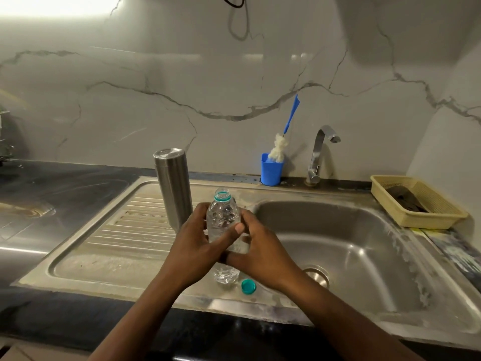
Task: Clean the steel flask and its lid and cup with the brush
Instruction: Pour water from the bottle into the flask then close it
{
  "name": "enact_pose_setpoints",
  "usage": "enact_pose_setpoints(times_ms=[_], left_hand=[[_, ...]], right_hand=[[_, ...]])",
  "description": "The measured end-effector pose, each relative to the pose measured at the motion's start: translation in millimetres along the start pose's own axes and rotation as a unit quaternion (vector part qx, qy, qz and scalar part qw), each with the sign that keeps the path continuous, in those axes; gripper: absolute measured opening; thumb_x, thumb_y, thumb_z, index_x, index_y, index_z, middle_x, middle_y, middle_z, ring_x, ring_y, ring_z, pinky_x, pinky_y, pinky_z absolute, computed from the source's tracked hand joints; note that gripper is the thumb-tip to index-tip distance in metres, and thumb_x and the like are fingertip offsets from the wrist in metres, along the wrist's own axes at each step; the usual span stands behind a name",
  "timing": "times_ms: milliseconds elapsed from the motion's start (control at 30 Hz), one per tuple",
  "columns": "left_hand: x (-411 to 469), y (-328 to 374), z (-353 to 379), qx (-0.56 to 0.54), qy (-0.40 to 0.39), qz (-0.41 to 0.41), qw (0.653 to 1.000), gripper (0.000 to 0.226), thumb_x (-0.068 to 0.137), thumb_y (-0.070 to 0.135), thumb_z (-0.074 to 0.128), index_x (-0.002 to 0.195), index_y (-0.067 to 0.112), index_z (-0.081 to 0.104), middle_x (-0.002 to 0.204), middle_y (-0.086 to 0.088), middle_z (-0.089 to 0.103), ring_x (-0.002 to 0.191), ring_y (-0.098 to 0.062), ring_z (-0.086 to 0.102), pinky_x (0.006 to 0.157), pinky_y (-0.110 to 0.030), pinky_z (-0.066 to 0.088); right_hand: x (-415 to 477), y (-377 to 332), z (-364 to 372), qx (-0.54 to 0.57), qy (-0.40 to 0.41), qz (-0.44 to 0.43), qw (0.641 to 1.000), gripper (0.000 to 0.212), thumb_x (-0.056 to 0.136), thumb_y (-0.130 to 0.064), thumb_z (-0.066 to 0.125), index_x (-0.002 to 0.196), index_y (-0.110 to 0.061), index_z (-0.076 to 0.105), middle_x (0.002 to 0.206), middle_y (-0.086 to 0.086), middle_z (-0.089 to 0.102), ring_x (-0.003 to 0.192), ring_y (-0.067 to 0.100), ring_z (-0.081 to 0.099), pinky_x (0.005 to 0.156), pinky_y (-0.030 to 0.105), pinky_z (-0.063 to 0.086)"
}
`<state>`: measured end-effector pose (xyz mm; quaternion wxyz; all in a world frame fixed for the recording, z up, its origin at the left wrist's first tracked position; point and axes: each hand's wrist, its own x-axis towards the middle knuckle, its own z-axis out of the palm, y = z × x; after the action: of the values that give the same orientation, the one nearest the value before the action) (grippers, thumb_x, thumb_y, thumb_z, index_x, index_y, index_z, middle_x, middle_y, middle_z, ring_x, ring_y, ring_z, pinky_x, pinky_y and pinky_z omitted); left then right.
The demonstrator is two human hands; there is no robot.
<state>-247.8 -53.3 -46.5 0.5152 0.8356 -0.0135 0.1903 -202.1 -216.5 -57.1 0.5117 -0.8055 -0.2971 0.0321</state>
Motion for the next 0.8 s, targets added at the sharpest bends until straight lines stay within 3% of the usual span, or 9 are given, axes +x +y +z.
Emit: enact_pose_setpoints(times_ms=[100,200,300,367,500,567,633,700,800], left_hand=[[-1,5,-10,-0.006,-0.001,0.002,1.000,0.060,0.084,0.068,0.063,0.132,0.033,0.059,0.120,0.014,0.072,0.105,0.000,0.071,0.078,-0.023,0.062],[3,4,-26,0.026,0.056,0.054,0.997,0.041,0.100,0.057,0.048,0.125,0.027,0.062,0.111,0.010,0.073,0.098,-0.001,0.071,0.077,-0.021,0.061],[16,-6,-51,0.147,0.122,0.152,0.970,0.019,0.105,0.028,0.054,0.117,0.021,0.067,0.110,0.006,0.069,0.095,-0.006,0.069,0.077,-0.017,0.055],[29,-16,-71,0.287,0.093,0.228,0.926,0.027,0.092,0.014,0.062,0.119,0.014,0.069,0.119,-0.002,0.066,0.102,-0.018,0.067,0.079,-0.027,0.059],[56,-28,-96,0.614,-0.024,0.365,0.700,0.060,0.074,0.011,0.083,0.131,0.011,0.065,0.138,-0.016,0.061,0.128,-0.036,0.056,0.112,-0.054,0.047],[65,-21,-97,0.720,-0.106,0.381,0.570,0.081,0.078,0.023,0.084,0.151,0.011,0.050,0.161,-0.023,0.042,0.152,-0.045,0.033,0.127,-0.064,0.015],[78,-19,-95,0.803,-0.172,0.354,0.446,0.091,0.093,0.030,0.073,0.166,0.013,0.020,0.174,-0.023,0.008,0.160,-0.049,-0.002,0.121,-0.070,-0.016],[89,-14,-91,0.853,-0.198,0.317,0.363,0.093,0.099,0.027,0.067,0.168,0.016,0.006,0.175,-0.021,-0.005,0.156,-0.051,-0.019,0.114,-0.073,-0.022],[100,-10,-90,0.887,-0.201,0.291,0.297,0.094,0.095,0.019,0.074,0.166,0.017,0.013,0.174,-0.022,0.010,0.158,-0.053,-0.008,0.117,-0.076,-0.015]], right_hand=[[6,-4,12,0.039,0.042,0.005,0.998,0.075,0.081,-0.032,0.088,0.144,-0.037,0.047,0.129,-0.019,0.067,0.114,-0.008,0.063,0.088,0.008,0.051],[7,-7,15,0.069,0.066,0.019,0.995,0.065,0.081,-0.035,0.088,0.137,-0.036,0.054,0.121,-0.020,0.070,0.107,-0.011,0.065,0.084,0.008,0.053],[8,-10,13,0.076,0.078,0.026,0.994,0.069,0.079,-0.039,0.089,0.138,-0.032,0.055,0.125,-0.018,0.071,0.107,-0.009,0.066,0.088,0.013,0.056],[8,-15,9,0.076,0.085,0.024,0.993,0.069,0.078,-0.043,0.088,0.138,-0.035,0.054,0.124,-0.022,0.069,0.107,-0.010,0.066,0.090,0.016,0.057],[10,-25,-3,0.088,0.095,0.003,0.992,0.059,0.079,-0.040,0.089,0.129,-0.036,0.059,0.114,-0.022,0.072,0.102,-0.007,0.068,0.080,0.012,0.055],[12,-30,-8,0.081,0.097,-0.004,0.992,0.057,0.079,-0.039,0.090,0.128,-0.035,0.061,0.115,-0.020,0.073,0.102,-0.006,0.069,0.081,0.014,0.056],[14,-32,-12,0.062,0.101,-0.011,0.993,0.058,0.078,-0.041,0.089,0.128,-0.035,0.061,0.115,-0.020,0.073,0.103,-0.007,0.068,0.083,0.015,0.056],[15,-31,-16,0.050,0.108,-0.011,0.993,0.058,0.078,-0.043,0.090,0.128,-0.035,0.061,0.115,-0.020,0.073,0.102,-0.007,0.068,0.085,0.017,0.057],[14,-28,-19,0.042,0.114,-0.008,0.993,0.058,0.078,-0.042,0.090,0.127,-0.034,0.061,0.115,-0.018,0.073,0.102,-0.006,0.069,0.084,0.017,0.057]])
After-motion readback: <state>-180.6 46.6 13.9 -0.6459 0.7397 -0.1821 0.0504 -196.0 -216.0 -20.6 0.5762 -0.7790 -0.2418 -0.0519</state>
